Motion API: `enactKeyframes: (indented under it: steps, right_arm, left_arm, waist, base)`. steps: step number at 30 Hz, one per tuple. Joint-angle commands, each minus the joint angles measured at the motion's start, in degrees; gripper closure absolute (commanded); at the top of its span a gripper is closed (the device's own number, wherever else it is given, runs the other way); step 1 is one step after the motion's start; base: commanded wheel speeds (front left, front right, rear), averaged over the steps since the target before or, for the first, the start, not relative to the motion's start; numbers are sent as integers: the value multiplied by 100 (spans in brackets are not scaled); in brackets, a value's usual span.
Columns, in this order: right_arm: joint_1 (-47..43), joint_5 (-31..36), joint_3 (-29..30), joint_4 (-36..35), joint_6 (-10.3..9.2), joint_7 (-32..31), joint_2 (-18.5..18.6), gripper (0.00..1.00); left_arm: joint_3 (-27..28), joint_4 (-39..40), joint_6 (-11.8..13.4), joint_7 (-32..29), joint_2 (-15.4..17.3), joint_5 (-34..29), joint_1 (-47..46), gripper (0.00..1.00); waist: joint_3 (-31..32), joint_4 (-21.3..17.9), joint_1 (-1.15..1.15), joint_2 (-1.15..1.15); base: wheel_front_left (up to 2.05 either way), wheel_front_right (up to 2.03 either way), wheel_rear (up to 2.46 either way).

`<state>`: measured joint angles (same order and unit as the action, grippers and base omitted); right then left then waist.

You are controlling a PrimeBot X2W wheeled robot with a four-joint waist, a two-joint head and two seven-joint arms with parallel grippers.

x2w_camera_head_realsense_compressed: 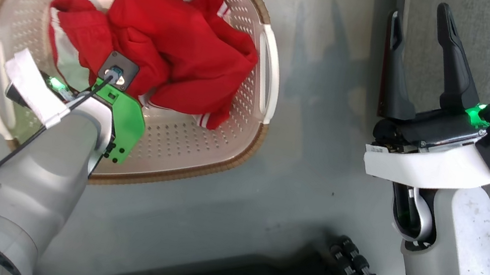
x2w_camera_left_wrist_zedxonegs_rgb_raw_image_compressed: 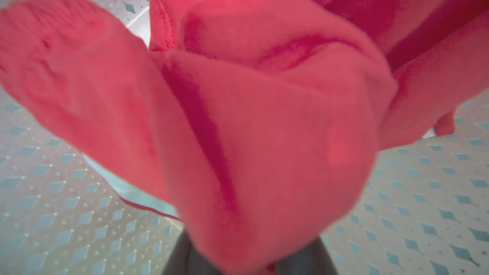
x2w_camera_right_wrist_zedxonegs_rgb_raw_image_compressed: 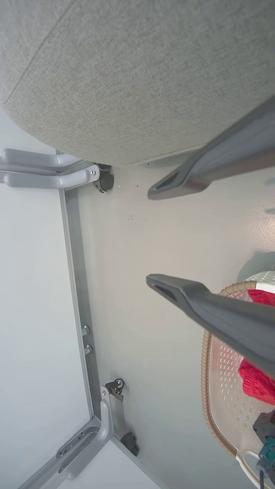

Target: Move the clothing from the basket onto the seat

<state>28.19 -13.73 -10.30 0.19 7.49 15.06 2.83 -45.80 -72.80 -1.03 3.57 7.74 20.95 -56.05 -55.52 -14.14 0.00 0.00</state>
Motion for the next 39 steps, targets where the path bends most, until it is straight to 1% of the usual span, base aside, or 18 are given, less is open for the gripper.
enactKeyframes:
  steps: [1, 7, 12, 15, 18, 21, 29, 35, 39]
  right_arm:
    - [-78, 65, 32, 34, 0, 17, 12, 0]
    - [-185, 211, 138, 139, 0, 17, 12, 0]
    - [-307, 312, 247, 230, 0, 15, 12, 0]
    - [-423, 391, 358, 265, 0, -33, 12, 0]
    - [-543, 464, 445, 260, 0, -102, 12, 0]
    - [-683, 549, 523, 216, 0, -221, 13, 0]
    - [-1051, 642, 637, 65, 0, -508, 13, 0]
    - [-1304, 642, 630, 34, 0, -668, 13, 0]
    - [-1473, 610, 593, 35, 0, -739, 13, 0]
  left_arm:
    - [27, 3, -40, 169, -34, 51, 100, 100]
    - [70, 24, -174, 836, -114, 200, 282, 100]
    - [104, 169, -170, 1054, -289, 270, 390, 100]
    - [175, 385, -179, 1130, -359, 368, 466, 100]
    - [255, 684, -118, 1166, -413, 458, 589, 100]
    - [438, 1268, -16, 1166, -394, 531, 751, 100]
    - [1042, 3099, 249, 1164, 1, 430, 1495, 100]
    - [1442, 4282, 308, 1164, 218, 313, 1987, 100]
    - [1648, 4968, 276, 1164, 257, 262, 2278, 100]
  waist:
    - [351, 235, 0, 0]
    - [773, 419, 0, 0]
    - [1166, 590, 0, 0]
    - [1436, 739, 0, 0]
    - [1699, 882, 0, 0]
    - [1971, 1021, 0, 0]
    - [2630, 1291, 0, 0]
    - [3064, 1384, 0, 0]
    - [3372, 1395, 0, 0]
  base:
    - [0, 0, 0]
    - [0, 0, 0]
    - [0, 0, 0]
    - [0, 0, 0]
    - [0, 0, 0]
    - [0, 0, 0]
    - [0, 0, 0]
    - [0, 0, 0]
    - [0, 0, 0]
